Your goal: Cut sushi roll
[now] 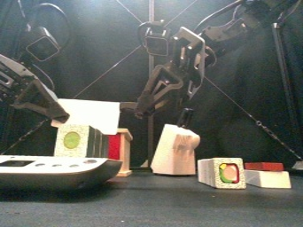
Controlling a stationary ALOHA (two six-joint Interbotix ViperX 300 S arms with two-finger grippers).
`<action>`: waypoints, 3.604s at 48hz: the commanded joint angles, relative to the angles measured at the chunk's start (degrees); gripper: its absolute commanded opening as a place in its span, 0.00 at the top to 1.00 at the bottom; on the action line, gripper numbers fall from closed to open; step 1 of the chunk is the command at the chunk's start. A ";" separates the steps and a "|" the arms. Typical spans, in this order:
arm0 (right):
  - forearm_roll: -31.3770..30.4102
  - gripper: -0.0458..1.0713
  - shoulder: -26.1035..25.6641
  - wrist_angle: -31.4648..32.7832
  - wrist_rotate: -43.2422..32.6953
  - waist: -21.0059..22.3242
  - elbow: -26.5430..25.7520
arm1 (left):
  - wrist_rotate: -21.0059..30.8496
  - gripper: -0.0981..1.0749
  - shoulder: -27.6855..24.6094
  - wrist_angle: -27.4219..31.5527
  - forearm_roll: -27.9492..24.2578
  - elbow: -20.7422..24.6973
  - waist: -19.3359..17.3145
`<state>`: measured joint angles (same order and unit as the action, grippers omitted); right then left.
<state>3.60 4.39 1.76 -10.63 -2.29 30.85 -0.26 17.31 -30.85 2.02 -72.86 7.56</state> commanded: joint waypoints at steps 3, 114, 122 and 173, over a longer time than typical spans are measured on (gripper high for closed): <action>-0.18 0.50 -1.67 -1.67 0.00 1.14 -0.44 | -0.09 0.68 0.00 -0.09 0.00 0.44 0.00; -1.58 0.50 -2.02 -1.85 -0.09 1.14 -0.53 | 0.00 0.68 -0.88 0.70 1.32 1.41 2.90; -1.49 0.50 -2.11 -1.93 -0.09 1.05 -0.53 | 0.09 0.68 -0.88 0.70 1.32 1.32 2.99; -1.93 0.50 -2.29 -2.90 0.00 0.97 -0.35 | -0.09 0.68 -2.20 0.70 2.20 1.23 2.55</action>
<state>1.76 4.04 -0.35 -10.72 -2.11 31.46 -0.18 15.29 -29.97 4.13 -72.42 9.93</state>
